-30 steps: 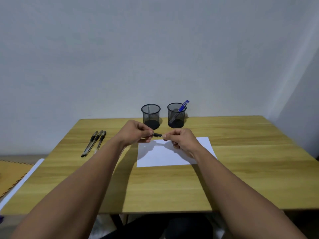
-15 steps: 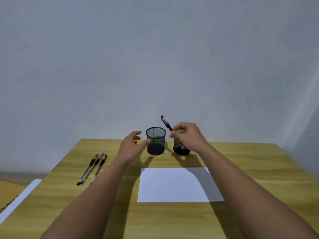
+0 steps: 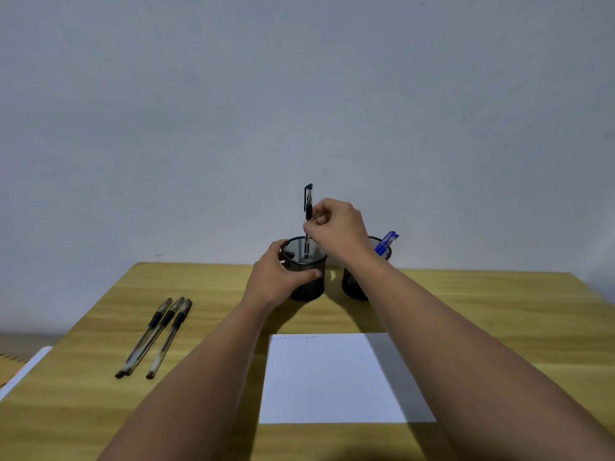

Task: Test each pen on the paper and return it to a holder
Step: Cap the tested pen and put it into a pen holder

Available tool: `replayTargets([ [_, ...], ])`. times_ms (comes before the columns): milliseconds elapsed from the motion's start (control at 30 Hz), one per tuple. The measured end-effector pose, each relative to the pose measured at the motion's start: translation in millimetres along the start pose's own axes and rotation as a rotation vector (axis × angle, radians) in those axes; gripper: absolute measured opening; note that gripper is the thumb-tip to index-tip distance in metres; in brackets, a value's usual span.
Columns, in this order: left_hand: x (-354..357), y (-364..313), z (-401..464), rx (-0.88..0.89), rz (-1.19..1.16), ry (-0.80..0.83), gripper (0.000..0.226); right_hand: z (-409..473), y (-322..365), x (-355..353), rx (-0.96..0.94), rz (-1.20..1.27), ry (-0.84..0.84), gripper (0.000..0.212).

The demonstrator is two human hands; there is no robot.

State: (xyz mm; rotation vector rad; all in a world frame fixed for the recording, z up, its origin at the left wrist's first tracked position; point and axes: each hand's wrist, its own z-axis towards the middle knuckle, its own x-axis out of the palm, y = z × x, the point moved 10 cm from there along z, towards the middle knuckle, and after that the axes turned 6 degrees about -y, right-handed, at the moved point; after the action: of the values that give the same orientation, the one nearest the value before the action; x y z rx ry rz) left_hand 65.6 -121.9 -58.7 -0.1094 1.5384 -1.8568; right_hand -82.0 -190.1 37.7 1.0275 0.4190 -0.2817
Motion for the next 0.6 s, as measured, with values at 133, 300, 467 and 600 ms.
replayTargets([
  [133,0.3,4.1,-5.8,-0.036,-0.037,-0.008,0.079,-11.7,-5.6,16.9,0.012,-0.147,0.075,0.009],
  [300,-0.2,3.6,-9.6,-0.061,-0.030,-0.002,0.079,-18.9,-12.5,17.4,0.070,-0.204,0.061,0.015],
  [467,-5.7,-2.1,-13.2,-0.073,0.039,0.018,0.081,-20.3,-1.1,5.2,0.029,-0.230,-0.007,0.021],
  [600,-37.2,-3.8,-19.7,-0.101,0.161,0.036,0.093,-26.7,23.1,2.6,-0.029,-0.174,-0.029,0.019],
])
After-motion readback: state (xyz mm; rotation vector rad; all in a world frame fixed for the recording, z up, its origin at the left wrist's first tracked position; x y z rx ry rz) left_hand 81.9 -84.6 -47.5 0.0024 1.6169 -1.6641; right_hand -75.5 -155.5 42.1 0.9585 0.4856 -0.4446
